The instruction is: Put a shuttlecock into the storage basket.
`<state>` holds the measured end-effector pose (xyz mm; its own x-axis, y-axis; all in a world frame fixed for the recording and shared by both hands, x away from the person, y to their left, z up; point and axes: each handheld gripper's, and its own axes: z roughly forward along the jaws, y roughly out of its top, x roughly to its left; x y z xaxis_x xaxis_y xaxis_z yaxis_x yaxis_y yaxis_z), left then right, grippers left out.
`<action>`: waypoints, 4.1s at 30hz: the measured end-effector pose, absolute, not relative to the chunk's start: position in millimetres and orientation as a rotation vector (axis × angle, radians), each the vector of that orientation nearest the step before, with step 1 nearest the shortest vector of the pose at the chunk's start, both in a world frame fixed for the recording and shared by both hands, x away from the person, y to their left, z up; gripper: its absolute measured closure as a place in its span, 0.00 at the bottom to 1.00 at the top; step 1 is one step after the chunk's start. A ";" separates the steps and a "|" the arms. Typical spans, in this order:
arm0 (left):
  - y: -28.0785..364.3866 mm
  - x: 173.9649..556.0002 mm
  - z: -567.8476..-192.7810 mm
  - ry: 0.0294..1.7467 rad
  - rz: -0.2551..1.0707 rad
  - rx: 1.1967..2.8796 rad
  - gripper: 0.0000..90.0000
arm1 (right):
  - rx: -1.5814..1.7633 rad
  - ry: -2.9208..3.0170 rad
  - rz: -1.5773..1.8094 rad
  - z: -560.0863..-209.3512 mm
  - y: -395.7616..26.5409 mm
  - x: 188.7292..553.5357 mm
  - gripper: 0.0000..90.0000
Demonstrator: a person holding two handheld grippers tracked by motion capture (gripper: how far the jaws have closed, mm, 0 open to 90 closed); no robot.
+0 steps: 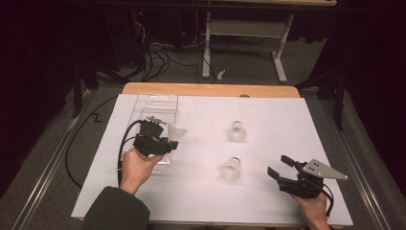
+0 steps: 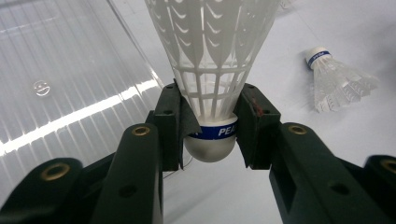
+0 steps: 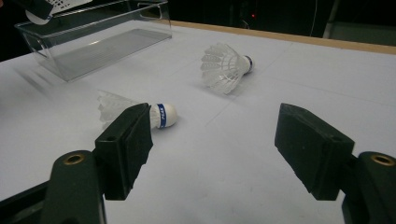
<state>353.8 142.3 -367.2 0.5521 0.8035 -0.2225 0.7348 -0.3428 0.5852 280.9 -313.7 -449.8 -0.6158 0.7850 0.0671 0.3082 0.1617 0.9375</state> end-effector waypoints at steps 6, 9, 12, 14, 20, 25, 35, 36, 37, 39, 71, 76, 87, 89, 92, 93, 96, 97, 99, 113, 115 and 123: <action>150.1 354.8 -365.5 1.250 0.147 2.115 0.73 | 1.032 2.004 1.457 -449.6 -313.8 280.7 0.31; 153.2 355.4 -364.9 1.255 0.152 2.111 0.73 | 1.030 2.006 1.454 -449.6 -313.4 280.6 0.31; 156.0 357.9 -364.9 1.268 0.163 2.107 0.73 | 1.030 2.007 1.454 -449.7 -313.4 280.8 0.31; 157.5 359.5 -365.0 1.273 0.165 2.102 0.73 | 1.033 2.005 1.455 -449.7 -313.6 280.9 0.31; 161.1 361.9 -365.5 1.287 0.180 2.097 0.73 | 1.028 2.004 1.458 -449.2 -313.4 280.2 0.31; 165.0 367.0 -366.1 1.295 0.184 2.087 0.73 | 1.036 1.996 1.455 -449.3 -314.3 280.7 0.31; 168.8 378.1 -369.0 1.326 0.183 2.081 0.73 | 1.030 2.003 1.456 -449.7 -314.1 281.3 0.31; 169.0 379.3 -368.8 1.325 0.189 2.082 0.73 | 1.029 2.001 1.458 -449.6 -314.3 281.2 0.31; 169.0 380.2 -368.4 1.326 0.194 2.080 0.73 | 1.030 2.002 1.459 -449.5 -314.4 281.1 0.31; 169.4 382.2 -368.1 1.329 0.198 2.073 0.73 | 1.028 2.002 1.459 -449.5 -314.4 281.2 0.31; 172.2 437.7 -372.0 1.466 0.250 2.069 0.72 | 1.036 2.005 1.459 -449.7 -313.9 281.2 0.31; 171.1 446.2 -375.7 1.490 0.257 2.072 0.72 | 1.032 2.008 1.460 -449.8 -314.0 281.5 0.31; 169.2 457.7 -385.8 1.524 0.251 2.084 0.72 | 1.028 2.012 1.458 -450.0 -313.7 281.8 0.31; 168.9 460.4 -386.5 1.531 0.248 2.096 0.71 | 1.026 2.011 1.458 -449.9 -313.6 281.7 0.31; 164.9 463.3 -388.0 1.534 0.293 2.131 0.71 | 1.030 2.011 1.460 -449.9 -313.7 281.5 0.31; 163.8 464.3 -388.9 1.538 0.289 2.126 0.71 | 1.029 2.012 1.460 -449.9 -313.7 281.5 0.31; 161.7 467.9 -391.6 1.545 0.288 2.138 0.71 | 1.032 2.014 1.461 -450.0 -313.5 281.4 0.31; 161.1 469.0 -392.6 1.544 0.287 2.140 0.70 | 1.031 2.014 1.461 -450.0 -313.7 281.6 0.31; 160.3 471.0 -394.2 1.548 0.282 2.138 0.70 | 1.031 2.013 1.462 -450.1 -313.8 281.9 0.31; 160.0 482.6 -408.1 1.603 0.284 2.137 0.57 | 1.030 2.017 1.460 -450.4 -313.9 282.4 0.31; 160.0 481.4 -408.4 1.595 0.286 2.145 0.52 | 1.031 2.016 1.461 -450.3 -313.8 282.1 0.31; 160.7 476.3 -402.9 1.567 0.307 2.133 0.44 | 1.030 2.016 1.459 -450.1 -313.6 281.8 0.31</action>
